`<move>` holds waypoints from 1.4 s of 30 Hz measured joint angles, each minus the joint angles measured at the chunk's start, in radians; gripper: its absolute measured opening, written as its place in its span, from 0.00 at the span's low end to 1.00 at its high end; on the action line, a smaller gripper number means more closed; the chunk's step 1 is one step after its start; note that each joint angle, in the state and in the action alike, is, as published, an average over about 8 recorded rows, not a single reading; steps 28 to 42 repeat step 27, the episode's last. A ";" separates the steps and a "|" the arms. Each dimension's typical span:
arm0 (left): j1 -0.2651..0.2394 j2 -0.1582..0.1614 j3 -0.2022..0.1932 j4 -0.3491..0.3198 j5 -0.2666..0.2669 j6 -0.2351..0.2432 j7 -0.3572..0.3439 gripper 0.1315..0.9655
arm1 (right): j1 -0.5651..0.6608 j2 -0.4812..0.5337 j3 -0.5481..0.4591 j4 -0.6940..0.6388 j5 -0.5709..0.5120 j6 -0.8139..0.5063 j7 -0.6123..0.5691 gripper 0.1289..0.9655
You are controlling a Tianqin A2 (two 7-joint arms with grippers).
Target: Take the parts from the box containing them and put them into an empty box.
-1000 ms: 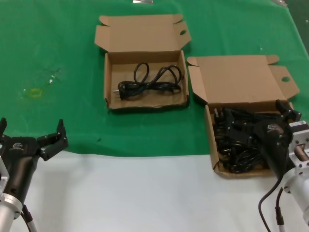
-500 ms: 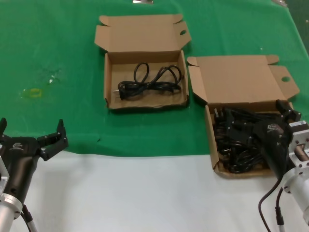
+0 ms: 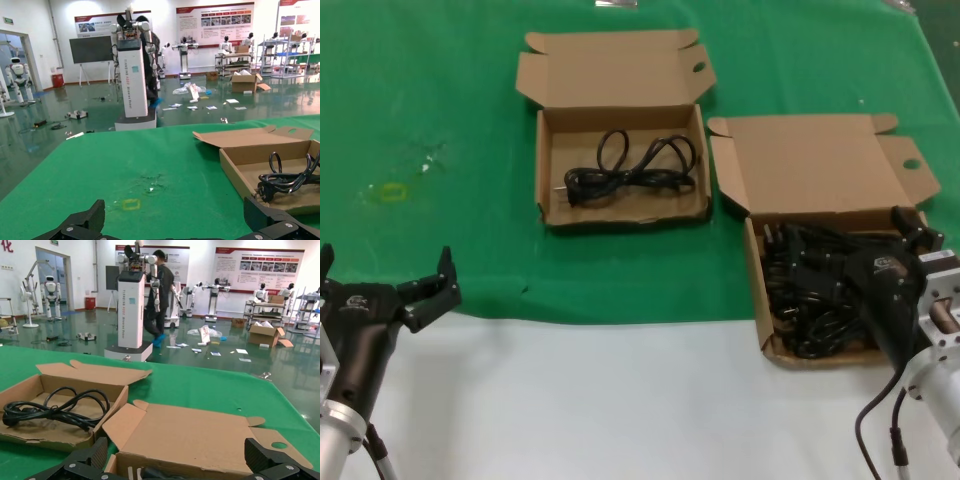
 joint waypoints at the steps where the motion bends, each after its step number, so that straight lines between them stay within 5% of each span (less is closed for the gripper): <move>1: 0.000 0.000 0.000 0.000 0.000 0.000 0.000 1.00 | 0.000 0.000 0.000 0.000 0.000 0.000 0.000 1.00; 42: 0.000 0.000 0.000 0.000 0.000 0.000 0.000 1.00 | 0.000 0.000 0.000 0.000 0.000 0.000 0.000 1.00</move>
